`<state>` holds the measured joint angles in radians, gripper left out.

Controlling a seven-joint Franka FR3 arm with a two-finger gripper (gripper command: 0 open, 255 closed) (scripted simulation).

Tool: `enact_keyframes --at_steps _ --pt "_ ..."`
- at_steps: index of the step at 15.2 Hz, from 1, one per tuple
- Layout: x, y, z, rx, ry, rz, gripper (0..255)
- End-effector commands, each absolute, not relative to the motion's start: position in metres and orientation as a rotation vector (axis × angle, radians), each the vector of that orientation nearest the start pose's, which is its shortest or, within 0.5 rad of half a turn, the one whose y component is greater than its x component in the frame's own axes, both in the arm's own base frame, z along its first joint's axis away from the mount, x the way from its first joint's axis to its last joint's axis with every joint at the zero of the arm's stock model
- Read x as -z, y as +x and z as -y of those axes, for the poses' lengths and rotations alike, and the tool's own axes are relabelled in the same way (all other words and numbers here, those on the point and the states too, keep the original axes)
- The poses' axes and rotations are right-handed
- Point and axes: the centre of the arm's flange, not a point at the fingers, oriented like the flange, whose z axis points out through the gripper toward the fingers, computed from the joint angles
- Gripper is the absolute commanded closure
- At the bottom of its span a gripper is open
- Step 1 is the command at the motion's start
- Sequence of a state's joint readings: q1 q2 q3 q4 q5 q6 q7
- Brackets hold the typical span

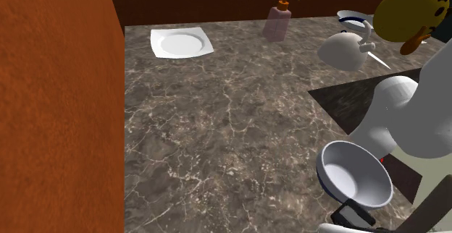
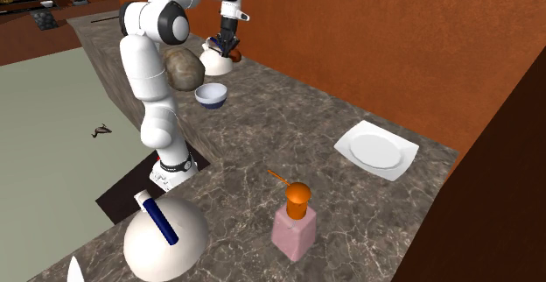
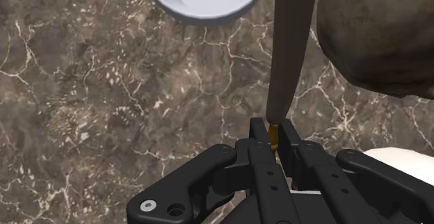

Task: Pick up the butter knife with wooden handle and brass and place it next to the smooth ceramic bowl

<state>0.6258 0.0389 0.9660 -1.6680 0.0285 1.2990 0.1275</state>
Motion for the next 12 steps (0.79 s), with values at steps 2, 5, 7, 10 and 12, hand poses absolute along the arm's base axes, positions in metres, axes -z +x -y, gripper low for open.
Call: enact_keyframes --at_steps 2,5,7,10,12 --pt "-0.535 -0.008 -0.522 -0.512 -2.489 2.255 255" --pt "-0.52 -0.008 -0.522 -0.512 -2.489 2.255 255" --pt "-0.509 -0.008 -0.522 -0.512 -2.489 2.255 255" --pt "-0.493 -0.008 -0.522 -0.512 -2.489 2.255 255" --pt "-0.483 -0.008 -0.522 -0.512 -2.489 2.255 255"
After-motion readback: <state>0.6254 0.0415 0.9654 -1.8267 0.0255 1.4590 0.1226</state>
